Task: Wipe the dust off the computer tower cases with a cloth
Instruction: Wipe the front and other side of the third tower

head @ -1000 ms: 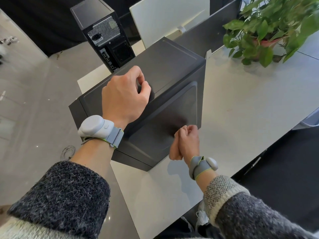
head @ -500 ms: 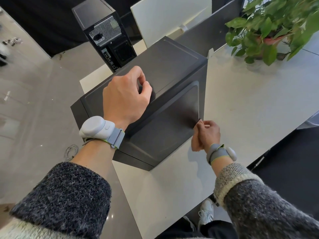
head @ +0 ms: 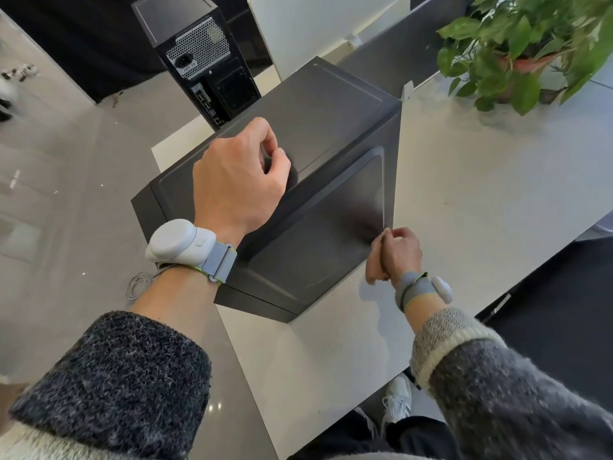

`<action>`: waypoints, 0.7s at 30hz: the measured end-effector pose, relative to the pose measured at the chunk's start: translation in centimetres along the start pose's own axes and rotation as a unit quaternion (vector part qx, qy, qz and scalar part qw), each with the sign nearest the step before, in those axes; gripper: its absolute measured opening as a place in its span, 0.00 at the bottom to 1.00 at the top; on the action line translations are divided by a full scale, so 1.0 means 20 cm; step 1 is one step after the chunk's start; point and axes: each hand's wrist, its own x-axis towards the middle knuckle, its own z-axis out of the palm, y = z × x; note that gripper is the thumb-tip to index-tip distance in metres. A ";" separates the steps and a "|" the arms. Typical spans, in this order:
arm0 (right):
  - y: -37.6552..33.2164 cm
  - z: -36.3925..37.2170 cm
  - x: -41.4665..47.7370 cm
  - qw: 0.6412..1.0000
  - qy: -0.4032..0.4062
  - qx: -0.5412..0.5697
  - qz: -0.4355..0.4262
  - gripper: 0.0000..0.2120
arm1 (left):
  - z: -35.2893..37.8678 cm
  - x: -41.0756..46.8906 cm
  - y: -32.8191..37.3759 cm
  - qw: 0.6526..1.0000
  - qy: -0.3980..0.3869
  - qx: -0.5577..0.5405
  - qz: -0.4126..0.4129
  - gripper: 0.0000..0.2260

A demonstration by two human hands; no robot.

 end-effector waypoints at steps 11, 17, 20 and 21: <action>0.10 0.11 -0.16 0.999 -0.016 -0.014 -0.028 0.07 | 0.00 -0.01 0.00 1.000 0.002 0.000 0.009 0.08; 0.03 0.15 -0.26 0.996 0.016 0.048 -0.070 0.05 | 0.00 0.00 0.00 1.000 0.006 0.002 0.010 0.08; 0.09 0.15 -0.20 0.999 -0.033 0.001 -0.006 0.05 | 0.00 0.00 0.00 1.000 0.001 0.000 0.007 0.08; 0.09 0.14 -0.19 0.999 -0.044 -0.013 0.000 0.06 | 0.00 0.00 0.00 1.000 0.000 -0.001 0.006 0.08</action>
